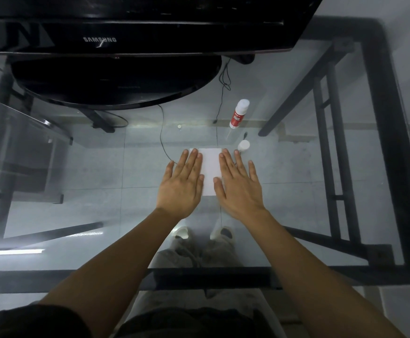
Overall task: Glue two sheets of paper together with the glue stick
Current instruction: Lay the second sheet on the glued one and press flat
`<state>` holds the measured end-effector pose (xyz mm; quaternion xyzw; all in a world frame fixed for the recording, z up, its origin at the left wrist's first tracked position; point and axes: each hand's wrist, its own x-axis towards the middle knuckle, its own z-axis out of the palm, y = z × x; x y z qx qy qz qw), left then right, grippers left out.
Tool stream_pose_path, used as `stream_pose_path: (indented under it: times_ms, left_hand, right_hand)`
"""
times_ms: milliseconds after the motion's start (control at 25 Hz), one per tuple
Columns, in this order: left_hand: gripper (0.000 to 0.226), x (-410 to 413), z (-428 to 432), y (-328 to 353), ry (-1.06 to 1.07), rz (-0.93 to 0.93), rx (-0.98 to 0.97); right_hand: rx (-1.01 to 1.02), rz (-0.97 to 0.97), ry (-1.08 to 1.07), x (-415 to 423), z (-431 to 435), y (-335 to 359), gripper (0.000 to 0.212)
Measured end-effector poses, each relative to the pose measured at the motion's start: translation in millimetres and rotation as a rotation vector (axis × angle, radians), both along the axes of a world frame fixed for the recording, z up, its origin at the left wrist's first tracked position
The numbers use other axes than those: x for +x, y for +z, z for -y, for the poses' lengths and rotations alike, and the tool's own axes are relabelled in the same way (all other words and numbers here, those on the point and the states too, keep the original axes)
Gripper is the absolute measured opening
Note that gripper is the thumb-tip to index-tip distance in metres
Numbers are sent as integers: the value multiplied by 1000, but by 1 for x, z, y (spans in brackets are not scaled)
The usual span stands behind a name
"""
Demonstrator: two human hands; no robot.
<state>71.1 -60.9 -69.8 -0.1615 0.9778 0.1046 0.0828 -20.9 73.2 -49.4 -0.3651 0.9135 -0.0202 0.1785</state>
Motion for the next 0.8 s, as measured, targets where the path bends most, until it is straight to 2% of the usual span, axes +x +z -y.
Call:
stream_pose_path:
  times_ms: [240,320,400,480,600,680,800]
  left_hand:
    - [55,-1,4,11,-11,16,81]
    - [55,11,5,18,-109,12,102]
    - [58,26,1,21,-289,67,74]
    - [57,28,7,19,-377,121,29]
    - [55,6,36,19,-225,103,-10]
    - [57,2,43,23,-224,93,-9]
    - [59,11,29,20,-420,124,-13]
  right_hand:
    - [50,41,81,-3,-5,1,63]
    - [40,43,73,0,-4,0,62]
    - [35,42,77,0,-4,-1,62]
    - [30,36,79,-1,-5,-3,61]
    - [18,38,83,-2,-6,-3,62]
    - [13,44,86,-1,-5,-3,62]
    - [7,54,78,-1,-5,-4,62]
